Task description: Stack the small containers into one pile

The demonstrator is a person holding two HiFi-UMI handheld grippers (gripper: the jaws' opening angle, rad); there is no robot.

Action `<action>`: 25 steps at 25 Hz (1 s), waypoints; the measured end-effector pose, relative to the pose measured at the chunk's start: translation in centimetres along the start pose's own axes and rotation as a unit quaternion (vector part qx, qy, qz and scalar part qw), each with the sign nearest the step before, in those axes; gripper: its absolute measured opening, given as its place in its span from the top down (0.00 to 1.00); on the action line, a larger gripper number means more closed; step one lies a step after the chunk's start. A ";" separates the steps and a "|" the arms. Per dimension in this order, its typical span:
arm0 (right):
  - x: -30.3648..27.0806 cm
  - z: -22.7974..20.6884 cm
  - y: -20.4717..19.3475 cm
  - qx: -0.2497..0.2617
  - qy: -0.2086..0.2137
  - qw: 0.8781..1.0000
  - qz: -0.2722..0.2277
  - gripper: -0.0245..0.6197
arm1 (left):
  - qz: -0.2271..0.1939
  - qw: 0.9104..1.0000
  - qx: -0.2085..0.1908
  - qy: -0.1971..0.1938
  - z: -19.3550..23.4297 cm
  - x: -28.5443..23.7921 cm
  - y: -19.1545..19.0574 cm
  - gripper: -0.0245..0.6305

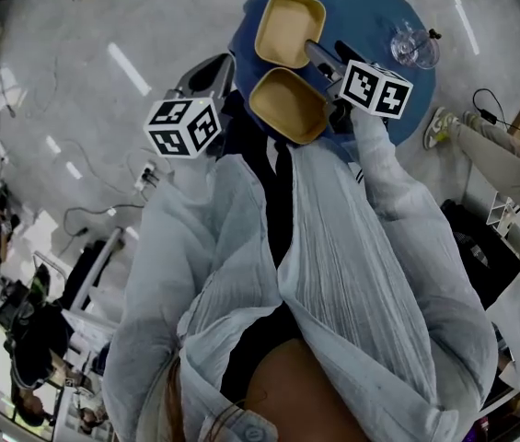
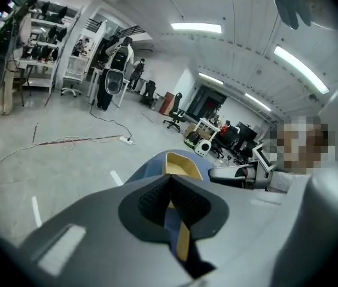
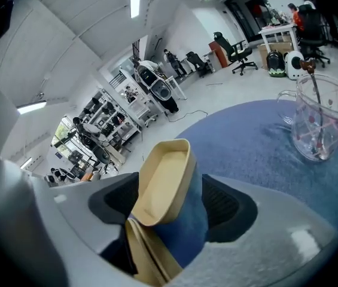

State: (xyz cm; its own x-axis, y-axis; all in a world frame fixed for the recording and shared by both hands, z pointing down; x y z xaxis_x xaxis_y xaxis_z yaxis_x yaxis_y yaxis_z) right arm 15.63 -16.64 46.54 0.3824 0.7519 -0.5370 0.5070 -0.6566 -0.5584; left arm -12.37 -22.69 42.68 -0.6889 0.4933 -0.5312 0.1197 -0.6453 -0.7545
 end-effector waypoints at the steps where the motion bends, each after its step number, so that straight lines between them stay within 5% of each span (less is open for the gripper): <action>1: -0.3 -0.1 0.0 -0.003 -0.004 1.000 0.001 0.46 | 0.003 1.000 -0.002 -0.001 0.3 -0.4 0.0 0.94; 14: -3.4 -0.8 0.3 -0.042 -0.052 0.997 0.028 0.59 | 0.036 0.999 -0.011 -0.031 4.2 -4.9 1.3 0.94; 21: -3.9 -1.0 0.7 -0.049 -0.100 0.994 0.016 0.85 | 0.053 0.998 -0.001 -0.020 6.0 -5.3 0.6 0.94; 25: -4.6 -0.6 0.7 -0.055 -0.113 0.992 0.005 0.92 | 0.062 0.998 0.005 -0.015 6.9 -4.9 0.1 0.94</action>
State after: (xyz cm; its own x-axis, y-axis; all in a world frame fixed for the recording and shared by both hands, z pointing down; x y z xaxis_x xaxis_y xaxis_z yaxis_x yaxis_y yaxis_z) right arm 14.71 -20.52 48.94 0.2118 0.7045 -0.6773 0.5891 -0.6450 -0.4867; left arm -13.89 -29.17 47.89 -0.6898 0.3928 -0.6081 0.1980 -0.7057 -0.6803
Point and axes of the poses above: the fingertips, and each gripper's own axes: x backward along the fingers, z to its left, y out of its top, the point moved 10 cm from there along x, backward along the fingers, and after that the axes turned 5 degrees about y, right-handed, at the moved point
